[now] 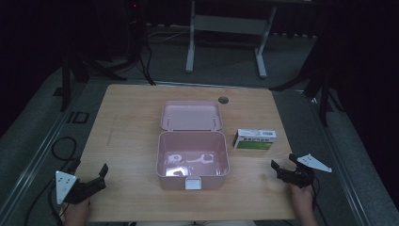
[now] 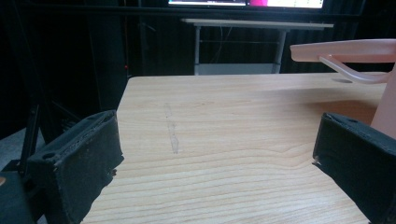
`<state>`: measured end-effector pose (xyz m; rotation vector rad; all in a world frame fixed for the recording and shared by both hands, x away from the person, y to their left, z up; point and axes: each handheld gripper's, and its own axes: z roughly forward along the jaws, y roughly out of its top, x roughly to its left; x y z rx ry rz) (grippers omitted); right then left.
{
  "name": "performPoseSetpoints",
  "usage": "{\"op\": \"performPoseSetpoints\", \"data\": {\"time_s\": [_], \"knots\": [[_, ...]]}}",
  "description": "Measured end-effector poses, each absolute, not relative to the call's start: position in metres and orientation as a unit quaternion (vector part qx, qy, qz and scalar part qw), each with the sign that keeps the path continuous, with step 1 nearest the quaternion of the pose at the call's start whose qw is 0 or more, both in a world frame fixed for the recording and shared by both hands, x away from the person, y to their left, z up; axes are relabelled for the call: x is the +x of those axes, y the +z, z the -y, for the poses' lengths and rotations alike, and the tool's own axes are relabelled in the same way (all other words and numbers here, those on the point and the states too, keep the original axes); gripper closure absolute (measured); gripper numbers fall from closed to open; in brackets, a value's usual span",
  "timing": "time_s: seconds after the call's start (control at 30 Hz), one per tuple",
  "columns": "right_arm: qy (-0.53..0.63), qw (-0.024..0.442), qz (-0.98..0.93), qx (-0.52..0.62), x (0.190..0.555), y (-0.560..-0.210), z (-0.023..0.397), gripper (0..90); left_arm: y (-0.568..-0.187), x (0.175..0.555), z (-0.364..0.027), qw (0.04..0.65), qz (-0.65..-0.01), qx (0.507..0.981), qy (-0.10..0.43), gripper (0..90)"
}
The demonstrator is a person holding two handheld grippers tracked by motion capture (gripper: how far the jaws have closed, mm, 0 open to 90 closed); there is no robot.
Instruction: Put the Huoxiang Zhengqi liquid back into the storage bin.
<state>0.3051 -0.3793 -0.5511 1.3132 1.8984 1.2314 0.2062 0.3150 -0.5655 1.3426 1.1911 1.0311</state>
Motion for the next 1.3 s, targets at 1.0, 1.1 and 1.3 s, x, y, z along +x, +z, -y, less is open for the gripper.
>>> {"op": "performPoseSetpoints", "data": {"time_s": [1.0, 1.1, 1.3], "knots": [[0.373, 0.038, -0.884, 0.279, 0.326, -0.535, 0.362, 13.1, -0.565, 0.206, -0.316, 0.519, -0.488, 0.564, 0.418, 1.2], [0.356, 0.04, -0.893, 0.271, 0.327, -0.533, 0.36, 13.2, -0.565, 0.206, -0.316, 0.519, -0.486, 0.565, 0.419, 1.1], [0.28, 0.024, -0.93, 0.237, 0.33, -0.528, 0.35, 13.8, -0.565, 0.206, -0.316, 0.519, -0.486, 0.565, 0.418, 1.1]]}}
